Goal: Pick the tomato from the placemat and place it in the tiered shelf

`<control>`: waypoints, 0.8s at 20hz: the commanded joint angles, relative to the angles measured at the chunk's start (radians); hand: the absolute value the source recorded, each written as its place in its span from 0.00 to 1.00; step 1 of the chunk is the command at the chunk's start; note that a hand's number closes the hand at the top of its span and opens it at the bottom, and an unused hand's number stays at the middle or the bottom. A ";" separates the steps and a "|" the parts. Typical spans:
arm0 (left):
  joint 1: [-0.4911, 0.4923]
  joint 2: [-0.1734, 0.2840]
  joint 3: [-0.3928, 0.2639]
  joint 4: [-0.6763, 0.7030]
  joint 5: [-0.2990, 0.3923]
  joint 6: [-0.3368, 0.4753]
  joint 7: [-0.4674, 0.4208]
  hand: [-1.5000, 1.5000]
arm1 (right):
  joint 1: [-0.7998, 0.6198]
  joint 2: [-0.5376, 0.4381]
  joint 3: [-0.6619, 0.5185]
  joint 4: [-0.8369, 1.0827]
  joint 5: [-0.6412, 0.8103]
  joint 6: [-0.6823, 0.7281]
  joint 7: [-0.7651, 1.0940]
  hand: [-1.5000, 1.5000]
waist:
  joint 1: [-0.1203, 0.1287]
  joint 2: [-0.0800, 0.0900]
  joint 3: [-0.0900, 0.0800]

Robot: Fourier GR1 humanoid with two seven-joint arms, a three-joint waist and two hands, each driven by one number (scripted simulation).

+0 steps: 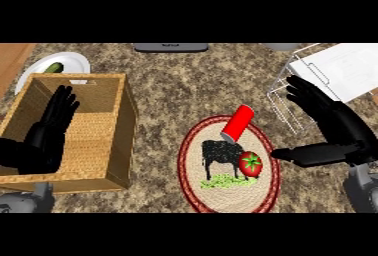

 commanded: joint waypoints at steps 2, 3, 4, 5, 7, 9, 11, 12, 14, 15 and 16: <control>-0.006 -0.020 -0.033 -0.035 -0.028 0.024 0.032 0.50 | -0.065 -0.157 0.110 -0.105 0.055 0.126 0.234 0.00 | 0.009 -0.002 -0.001; 0.009 0.010 -0.007 -0.027 -0.002 -0.012 0.030 0.50 | -0.101 -0.195 0.132 -0.145 0.097 0.125 0.297 0.00 | 0.014 -0.005 -0.004; -0.001 -0.031 -0.027 0.008 -0.024 0.014 0.000 0.50 | -0.114 -0.237 0.128 -0.119 0.127 0.163 0.283 0.00 | 0.007 0.002 -0.002; -0.004 -0.022 -0.027 -0.001 -0.023 0.005 0.005 0.50 | -0.185 -0.243 0.175 -0.129 0.173 0.151 0.378 0.00 | 0.026 0.001 -0.005; -0.026 -0.024 -0.028 -0.012 -0.023 0.007 0.021 0.50 | -0.224 -0.278 0.235 -0.152 0.217 0.204 0.454 0.00 | 0.025 0.001 -0.004; -0.018 -0.013 -0.021 -0.017 -0.019 -0.006 0.028 0.50 | -0.272 -0.249 0.292 -0.178 0.231 0.212 0.590 0.00 | 0.025 0.001 -0.003; -0.023 -0.023 -0.034 -0.032 -0.031 0.008 0.057 0.50 | -0.348 -0.177 0.366 -0.139 0.296 0.191 0.698 0.00 | 0.035 0.003 -0.001; -0.022 -0.039 -0.049 -0.035 -0.056 0.027 0.047 0.50 | -0.350 -0.155 0.387 -0.109 0.310 0.204 0.718 0.00 | 0.029 0.004 0.000; -0.011 -0.028 0.000 -0.015 -0.026 -0.004 0.015 0.50 | -0.356 -0.084 0.436 -0.111 0.356 0.182 0.798 0.00 | 0.020 0.004 0.000; 0.025 -0.039 -0.031 -0.064 -0.046 0.006 0.042 0.50 | -0.447 -0.058 0.377 0.002 0.326 0.228 0.768 0.00 | 0.028 0.006 0.001; 0.029 -0.012 0.007 -0.046 -0.015 -0.030 0.039 0.50 | -0.336 -0.071 0.450 -0.095 0.377 0.206 0.783 0.00 | 0.016 0.003 0.001</control>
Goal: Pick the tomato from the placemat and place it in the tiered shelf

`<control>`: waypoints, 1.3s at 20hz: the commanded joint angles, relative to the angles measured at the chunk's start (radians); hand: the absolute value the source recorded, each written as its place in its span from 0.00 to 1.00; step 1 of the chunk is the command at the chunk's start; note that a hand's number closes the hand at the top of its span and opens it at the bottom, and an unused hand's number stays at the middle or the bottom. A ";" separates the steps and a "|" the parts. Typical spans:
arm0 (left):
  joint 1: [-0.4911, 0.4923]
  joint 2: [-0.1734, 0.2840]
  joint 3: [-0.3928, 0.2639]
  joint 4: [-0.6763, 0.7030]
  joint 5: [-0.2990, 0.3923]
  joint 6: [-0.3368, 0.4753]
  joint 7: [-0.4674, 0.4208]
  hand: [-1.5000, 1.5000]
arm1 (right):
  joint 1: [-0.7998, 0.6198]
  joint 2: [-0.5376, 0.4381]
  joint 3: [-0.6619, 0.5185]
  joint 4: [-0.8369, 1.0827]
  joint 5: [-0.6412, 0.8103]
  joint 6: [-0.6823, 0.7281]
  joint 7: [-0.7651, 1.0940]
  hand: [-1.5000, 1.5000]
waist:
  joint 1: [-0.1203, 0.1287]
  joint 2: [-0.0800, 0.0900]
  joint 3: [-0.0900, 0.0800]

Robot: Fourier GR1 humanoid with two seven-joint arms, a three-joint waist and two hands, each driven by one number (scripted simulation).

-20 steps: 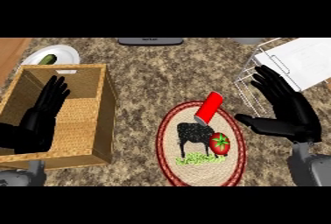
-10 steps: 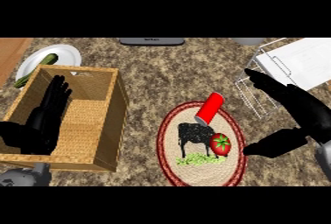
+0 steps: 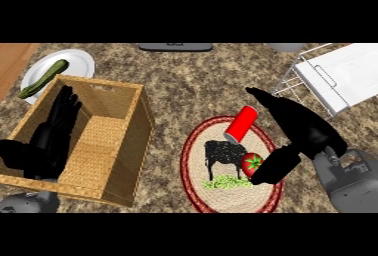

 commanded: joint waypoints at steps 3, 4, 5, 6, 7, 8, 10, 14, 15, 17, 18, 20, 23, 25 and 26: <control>0.024 -0.014 0.004 -0.003 -0.020 -0.010 -0.029 0.50 | -0.093 0.092 0.110 0.129 0.119 0.046 0.137 0.00 | 0.001 0.003 0.001; -0.051 -0.028 0.018 0.048 -0.030 0.018 0.003 0.50 | -0.032 0.059 0.144 0.064 0.144 0.051 0.134 0.00 | -0.018 0.002 0.002; 0.010 -0.010 0.005 -0.026 -0.025 0.003 0.021 0.50 | -0.036 0.045 0.147 0.093 0.151 0.071 0.128 0.00 | -0.008 0.000 0.002; -0.023 -0.009 0.037 0.025 -0.008 -0.011 -0.010 0.50 | -0.053 0.019 0.138 0.116 0.139 0.103 0.139 0.00 | -0.012 0.002 0.001; 0.002 -0.020 0.011 -0.022 -0.032 0.021 0.024 0.50 | -0.046 0.009 0.146 0.074 0.124 0.121 0.197 0.00 | -0.013 -0.002 0.001; 0.014 -0.045 -0.035 -0.027 -0.053 0.025 0.013 0.50 | -0.089 0.073 0.200 0.126 0.145 0.113 0.253 0.00 | -0.002 -0.001 0.001; 0.034 -0.016 0.007 -0.032 -0.014 -0.020 0.000 0.50 | -0.080 0.064 0.201 0.126 0.143 0.124 0.289 0.00 | -0.005 -0.002 0.000; -0.017 -0.008 0.050 -0.005 -0.022 -0.025 0.035 0.50 | 0.012 0.034 0.158 0.118 0.193 0.094 0.183 0.00 | -0.019 0.000 0.002; 0.061 -0.038 0.001 -0.089 -0.056 0.008 0.027 0.50 | -0.023 0.113 0.188 0.163 0.222 0.076 0.225 0.00 | -0.008 -0.001 0.002; 0.049 0.038 0.098 -0.092 0.020 -0.075 0.055 0.50 | 0.068 0.065 0.185 0.174 0.274 0.045 0.103 0.00 | -0.011 0.000 0.002; -0.042 -0.025 0.031 -0.034 -0.060 -0.003 0.106 0.50 | 0.065 0.073 0.166 0.198 0.290 0.054 0.075 0.00 | -0.018 0.002 0.003; -0.023 -0.056 0.042 -0.016 -0.067 -0.016 0.049 0.50 | 0.089 0.080 0.129 0.196 0.295 0.093 0.046 0.00 | -0.017 0.001 0.002; 0.049 -0.061 0.061 -0.012 -0.068 -0.054 -0.011 0.50 | 0.086 0.143 0.118 0.252 0.345 0.098 0.033 0.00 | -0.013 0.001 0.002; -0.043 -0.017 0.094 -0.047 -0.056 -0.060 0.107 0.50 | 0.140 0.138 0.137 0.191 0.359 0.103 0.072 0.00 | -0.018 0.000 0.002; -0.002 -0.054 0.079 -0.051 -0.067 -0.056 0.082 0.50 | 0.145 0.132 0.115 0.225 0.375 0.127 0.008 0.00 | -0.015 0.001 0.002</control>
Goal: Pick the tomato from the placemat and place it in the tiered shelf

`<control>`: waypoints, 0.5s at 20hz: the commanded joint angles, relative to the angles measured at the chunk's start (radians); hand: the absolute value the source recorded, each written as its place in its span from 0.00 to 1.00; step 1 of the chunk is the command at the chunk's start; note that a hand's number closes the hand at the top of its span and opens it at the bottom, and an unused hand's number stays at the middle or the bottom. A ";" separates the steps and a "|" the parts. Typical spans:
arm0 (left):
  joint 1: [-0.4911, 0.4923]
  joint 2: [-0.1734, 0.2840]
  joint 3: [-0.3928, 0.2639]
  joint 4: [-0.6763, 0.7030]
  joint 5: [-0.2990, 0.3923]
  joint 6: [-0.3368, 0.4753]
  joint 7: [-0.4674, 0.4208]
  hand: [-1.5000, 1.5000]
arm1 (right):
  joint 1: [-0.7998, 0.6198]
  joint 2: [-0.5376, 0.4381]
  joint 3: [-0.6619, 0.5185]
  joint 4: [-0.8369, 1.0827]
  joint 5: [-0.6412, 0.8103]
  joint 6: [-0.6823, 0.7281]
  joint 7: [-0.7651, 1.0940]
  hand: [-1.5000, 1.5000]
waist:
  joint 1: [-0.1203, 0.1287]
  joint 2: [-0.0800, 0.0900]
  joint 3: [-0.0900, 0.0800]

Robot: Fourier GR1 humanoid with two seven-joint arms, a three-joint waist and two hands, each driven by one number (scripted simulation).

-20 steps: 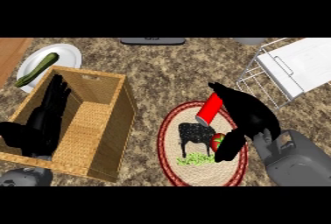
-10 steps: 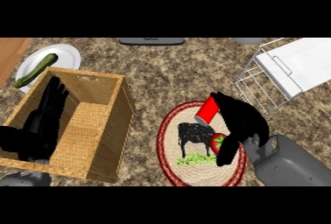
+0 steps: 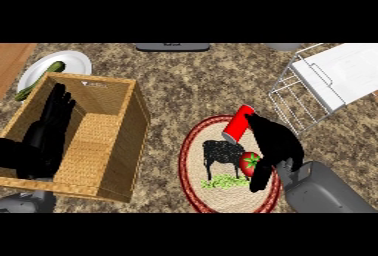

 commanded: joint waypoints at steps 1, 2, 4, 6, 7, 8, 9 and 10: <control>-0.006 -0.027 0.015 0.006 -0.016 -0.016 0.002 0.50 | 0.079 -0.012 -0.048 -0.035 0.040 0.058 0.004 0.00 | -0.003 0.000 0.000; 0.024 -0.030 0.004 -0.042 -0.015 -0.017 0.029 0.50 | 0.122 0.023 -0.007 -0.015 0.103 -0.006 -0.026 0.00 | -0.001 -0.001 0.000; 0.107 -0.062 -0.019 -0.047 -0.062 -0.012 -0.069 0.50 | 0.068 0.036 -0.063 0.010 0.092 0.059 -0.017 0.00 | 0.003 0.000 0.000; 0.019 -0.056 -0.003 -0.072 -0.083 0.007 0.049 0.50 | 0.107 0.061 -0.071 0.043 0.147 0.037 -0.084 0.00 | 0.000 0.000 0.001; 0.045 -0.081 0.001 -0.025 -0.075 -0.021 -0.015 0.50 | 0.131 0.075 -0.098 0.032 0.152 0.031 -0.104 0.00 | -0.001 0.000 0.000; 0.025 -0.032 0.067 -0.042 -0.034 -0.058 0.001 0.50 | 0.121 0.104 -0.074 0.088 0.199 -0.004 -0.136 0.00 | 0.002 0.000 0.000; -0.004 -0.075 0.013 -0.026 -0.087 -0.023 0.020 0.50 | 0.146 0.120 -0.066 -0.048 0.178 0.061 -0.027 0.00 | -0.003 -0.001 0.000; -0.019 -0.092 0.011 -0.016 -0.101 -0.003 0.033 0.50 | 0.147 0.151 -0.046 0.060 0.239 -0.001 -0.103 0.00 | -0.001 0.000 0.000</control>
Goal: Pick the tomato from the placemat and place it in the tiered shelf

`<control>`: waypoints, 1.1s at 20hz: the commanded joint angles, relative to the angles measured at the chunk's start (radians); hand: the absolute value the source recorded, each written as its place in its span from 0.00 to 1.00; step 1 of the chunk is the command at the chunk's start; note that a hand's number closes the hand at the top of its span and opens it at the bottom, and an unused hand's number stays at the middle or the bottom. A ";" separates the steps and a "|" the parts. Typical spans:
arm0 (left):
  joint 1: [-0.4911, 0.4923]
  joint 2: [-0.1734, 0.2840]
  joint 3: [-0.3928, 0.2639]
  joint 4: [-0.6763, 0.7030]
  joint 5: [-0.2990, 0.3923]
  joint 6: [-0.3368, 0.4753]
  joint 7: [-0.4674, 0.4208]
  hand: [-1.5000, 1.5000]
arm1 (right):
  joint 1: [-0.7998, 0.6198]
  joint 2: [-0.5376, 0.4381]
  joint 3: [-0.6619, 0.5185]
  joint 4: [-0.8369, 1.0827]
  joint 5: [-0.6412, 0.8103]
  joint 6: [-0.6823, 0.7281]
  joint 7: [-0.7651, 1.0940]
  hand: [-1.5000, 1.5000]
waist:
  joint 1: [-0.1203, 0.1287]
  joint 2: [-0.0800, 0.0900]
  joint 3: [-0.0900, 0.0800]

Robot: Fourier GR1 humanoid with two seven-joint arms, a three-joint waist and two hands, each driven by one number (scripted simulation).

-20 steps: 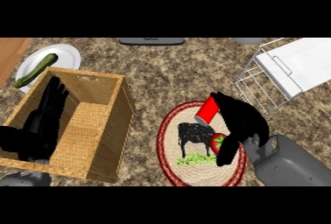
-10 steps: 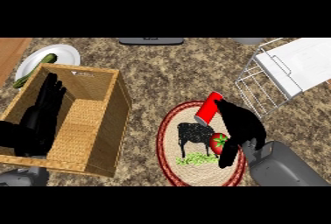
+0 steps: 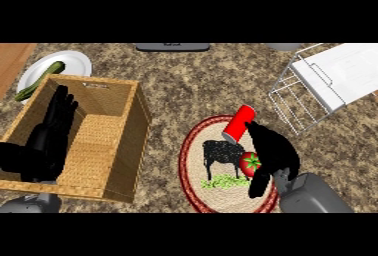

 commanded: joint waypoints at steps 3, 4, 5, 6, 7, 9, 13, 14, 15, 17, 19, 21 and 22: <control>0.016 -0.051 0.001 0.033 -0.039 -0.027 -0.032 0.50 | 0.075 0.039 -0.031 0.027 0.110 -0.007 -0.097 0.00 | -0.001 0.000 0.000; 0.017 -0.050 0.022 0.031 -0.032 -0.046 -0.033 0.50 | 0.038 0.063 -0.072 0.070 0.111 0.030 -0.119 0.00 | 0.000 0.000 0.000; 0.003 -0.005 0.066 -0.016 -0.003 -0.066 0.011 0.50 | 0.038 0.095 -0.056 0.116 0.133 -0.024 -0.133 0.00 | 0.002 0.000 0.000; -0.027 -0.014 0.030 -0.084 -0.026 -0.022 0.130 0.50 | 0.064 0.135 0.006 0.078 0.159 -0.039 -0.071 0.00 | 0.001 0.000 0.001; 0.003 -0.035 0.036 -0.018 -0.024 -0.056 0.029 0.50 | 0.012 0.105 -0.086 0.215 0.140 -0.028 -0.189 0.00 | 0.003 0.001 0.000; 0.035 -0.070 0.021 0.013 -0.049 -0.052 -0.031 0.50 | 0.049 0.133 -0.075 0.151 0.154 0.013 -0.120 0.00 | 0.001 0.000 0.000; 0.004 -0.084 0.030 0.049 -0.051 -0.050 -0.032 0.50 | 0.067 0.138 -0.052 0.142 0.150 0.088 -0.117 1.00 | -0.001 0.000 0.000; 0.032 -0.047 0.064 0.021 -0.021 -0.093 -0.034 0.50 | 0.060 0.137 -0.073 0.250 0.179 0.007 -0.222 1.00 | 0.004 0.001 0.000; -0.031 -0.017 0.113 0.041 0.007 -0.112 0.006 0.50 | 0.037 0.112 -0.072 0.214 0.198 0.028 -0.255 1.00 | 0.002 0.001 0.000; -0.058 -0.055 0.074 0.022 -0.035 -0.074 0.035 0.50 | 0.005 0.110 -0.079 0.218 0.227 0.049 -0.266 1.00 | 0.002 0.001 0.000; -0.008 -0.079 0.053 0.062 -0.061 -0.073 -0.044 0.50 | 0.029 0.112 -0.040 0.271 0.303 -0.052 -0.329 1.00 | 0.003 0.001 0.000; -0.040 -0.044 0.101 0.020 -0.031 -0.088 0.037 0.50 | 0.044 0.127 -0.024 0.218 0.344 -0.045 -0.292 1.00 | 0.001 0.000 0.000; -0.053 -0.038 0.100 0.021 -0.025 -0.103 0.050 0.50 | 0.027 0.161 -0.019 0.261 0.362 -0.090 -0.316 1.00 | 0.002 0.001 0.000</control>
